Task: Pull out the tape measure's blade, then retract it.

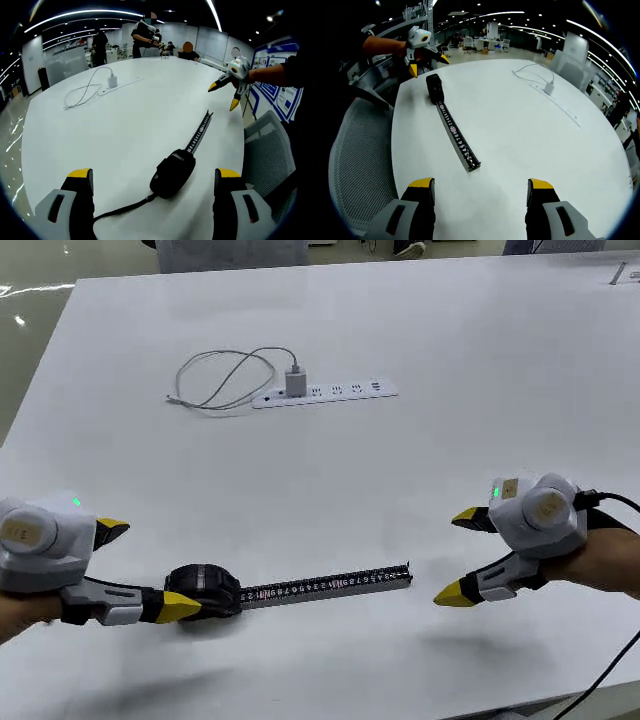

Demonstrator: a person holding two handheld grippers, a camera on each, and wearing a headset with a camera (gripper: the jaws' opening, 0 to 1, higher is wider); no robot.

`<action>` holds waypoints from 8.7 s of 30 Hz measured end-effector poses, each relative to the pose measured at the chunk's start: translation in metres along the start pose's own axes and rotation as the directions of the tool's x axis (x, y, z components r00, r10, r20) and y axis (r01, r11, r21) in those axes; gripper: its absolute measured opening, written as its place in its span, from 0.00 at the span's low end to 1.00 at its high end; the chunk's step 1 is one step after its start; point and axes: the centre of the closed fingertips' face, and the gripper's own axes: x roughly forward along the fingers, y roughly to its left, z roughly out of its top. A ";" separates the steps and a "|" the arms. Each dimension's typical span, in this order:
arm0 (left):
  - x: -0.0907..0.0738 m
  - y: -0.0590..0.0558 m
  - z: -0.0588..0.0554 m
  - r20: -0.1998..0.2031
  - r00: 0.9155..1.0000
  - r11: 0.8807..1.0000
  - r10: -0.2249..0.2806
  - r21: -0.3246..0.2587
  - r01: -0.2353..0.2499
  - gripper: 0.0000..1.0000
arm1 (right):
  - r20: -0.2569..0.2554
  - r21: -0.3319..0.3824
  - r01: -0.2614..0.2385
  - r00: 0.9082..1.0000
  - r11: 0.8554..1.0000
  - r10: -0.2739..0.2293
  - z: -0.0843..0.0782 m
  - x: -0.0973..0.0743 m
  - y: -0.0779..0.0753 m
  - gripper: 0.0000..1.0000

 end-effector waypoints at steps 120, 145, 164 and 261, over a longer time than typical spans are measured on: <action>-0.010 -0.028 -0.022 0.035 0.970 0.956 0.239 -0.186 -0.228 0.99 | 0.043 -0.017 0.052 0.998 0.998 -0.052 -0.017 -0.046 -0.006 0.99; 0.034 -0.028 -0.017 0.042 0.923 0.891 0.383 -0.280 -0.357 0.99 | -0.025 -0.176 -0.033 0.999 0.984 0.029 0.014 -0.004 -0.008 0.99; 0.048 -0.027 -0.002 0.119 0.876 0.835 0.467 -0.385 -0.392 0.99 | -0.096 -0.245 -0.155 0.986 0.957 0.135 0.017 0.037 0.000 0.99; 0.057 -0.012 -0.024 0.044 0.818 0.731 0.573 -0.479 -0.486 0.65 | -0.323 -0.292 -0.291 0.927 0.911 0.192 -0.002 0.075 0.014 0.10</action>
